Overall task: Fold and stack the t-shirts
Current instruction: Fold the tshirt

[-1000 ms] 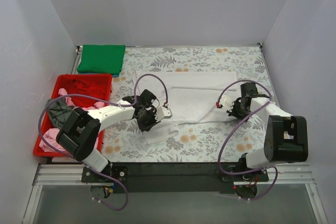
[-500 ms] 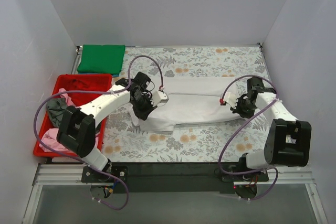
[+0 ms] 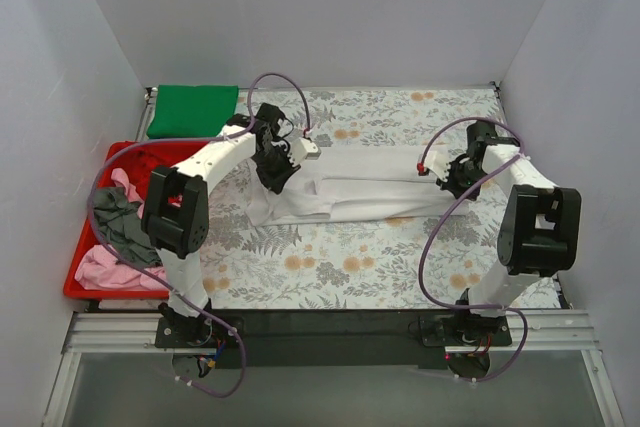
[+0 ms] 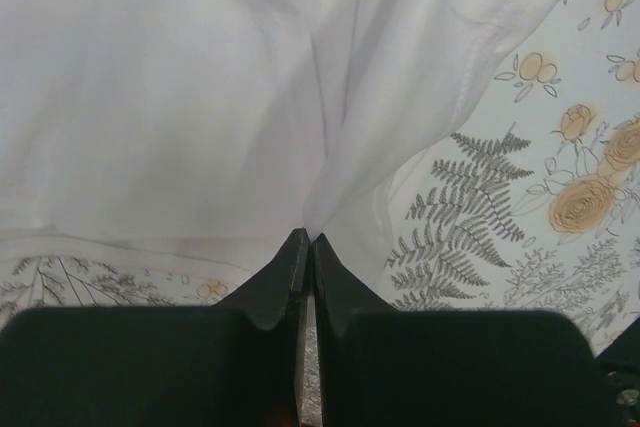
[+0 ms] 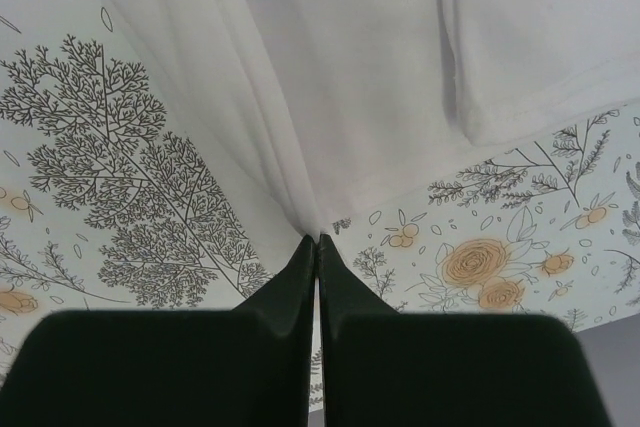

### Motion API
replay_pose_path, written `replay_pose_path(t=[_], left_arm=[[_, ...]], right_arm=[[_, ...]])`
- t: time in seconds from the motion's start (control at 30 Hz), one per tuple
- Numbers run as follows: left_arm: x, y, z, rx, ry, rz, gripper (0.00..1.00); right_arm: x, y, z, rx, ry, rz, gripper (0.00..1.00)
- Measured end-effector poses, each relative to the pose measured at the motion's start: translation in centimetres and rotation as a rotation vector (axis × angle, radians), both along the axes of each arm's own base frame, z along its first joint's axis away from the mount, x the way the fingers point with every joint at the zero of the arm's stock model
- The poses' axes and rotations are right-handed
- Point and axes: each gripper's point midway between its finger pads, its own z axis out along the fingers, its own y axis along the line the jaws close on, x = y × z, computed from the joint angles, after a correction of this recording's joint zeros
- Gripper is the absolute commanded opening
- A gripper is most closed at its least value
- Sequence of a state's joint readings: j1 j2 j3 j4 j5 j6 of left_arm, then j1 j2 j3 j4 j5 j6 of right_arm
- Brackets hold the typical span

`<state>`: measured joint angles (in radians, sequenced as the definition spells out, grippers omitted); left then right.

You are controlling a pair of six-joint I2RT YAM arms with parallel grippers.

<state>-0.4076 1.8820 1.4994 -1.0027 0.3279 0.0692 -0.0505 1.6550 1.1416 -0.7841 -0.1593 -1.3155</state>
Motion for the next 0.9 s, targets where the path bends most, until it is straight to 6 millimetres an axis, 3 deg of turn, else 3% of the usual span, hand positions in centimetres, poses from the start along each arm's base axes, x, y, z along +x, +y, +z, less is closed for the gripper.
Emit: replay_pose_path(t=[0.23, 0.43, 0.9], left_arm=[[3.5, -1.1, -1.1, 0.018, -0.014, -0.045, 0.0], [5.8, -1.5, -1.4, 0.03, -0.043, -0.073, 0.0], [7.1, -0.2, -1.1, 0.035, -0.067, -0.062, 0.0]], right_arm=[[0.2, -0.1, -1.3, -0.001, 0.042, 0.001, 0.01], [1.5, -0.1, -0.8, -0.001, 0.023, 0.001, 0.01], [2.8, -0.2, -2.0, -0.001, 0.045, 0.004, 0.01]])
